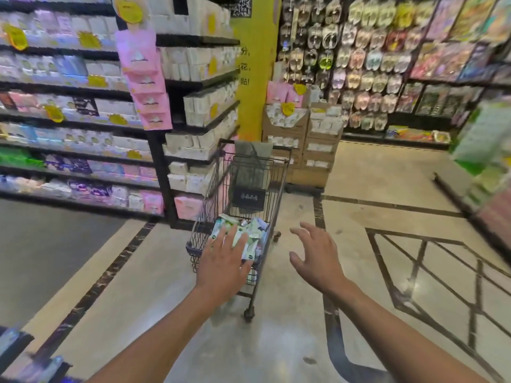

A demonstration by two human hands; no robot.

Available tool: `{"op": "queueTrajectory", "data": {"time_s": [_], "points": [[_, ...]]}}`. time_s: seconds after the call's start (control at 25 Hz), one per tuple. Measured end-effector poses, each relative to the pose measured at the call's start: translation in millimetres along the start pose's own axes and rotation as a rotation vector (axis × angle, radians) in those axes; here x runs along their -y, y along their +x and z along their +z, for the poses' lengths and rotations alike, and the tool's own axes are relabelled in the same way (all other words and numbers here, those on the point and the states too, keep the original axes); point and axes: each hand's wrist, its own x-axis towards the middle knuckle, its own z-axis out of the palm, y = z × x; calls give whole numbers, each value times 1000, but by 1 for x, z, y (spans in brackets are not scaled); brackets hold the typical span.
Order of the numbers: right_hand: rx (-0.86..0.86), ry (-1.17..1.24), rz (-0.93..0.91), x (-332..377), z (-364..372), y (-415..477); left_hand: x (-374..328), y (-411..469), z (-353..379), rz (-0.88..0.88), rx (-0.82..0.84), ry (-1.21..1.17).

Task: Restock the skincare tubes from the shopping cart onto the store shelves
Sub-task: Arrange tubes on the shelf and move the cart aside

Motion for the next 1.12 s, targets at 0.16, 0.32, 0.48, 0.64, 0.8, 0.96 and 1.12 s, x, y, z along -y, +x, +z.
{"op": "queueTrajectory", "data": {"time_s": [0.16,0.32,0.48,0.64,0.8,0.96,1.12], "points": [[30,-2,70,-40,22,42,-9,60,28,50,44,-12],[76,15,85,-85,53,104,-9,130,65,57,100,-20],[129,38,72,-122,79,175,-9,197,91,22,97,-50],[184,49,8,-146,106,247,-5,250,113,-78,142,-75],[275,46,-58,-148,142,303,13,279,137,-159,203,-60],[354,31,-118,-138,186,362,46,315,164,-216,274,-80],[430,14,-178,-119,234,418,87,355,198,-253,292,-116]]}}
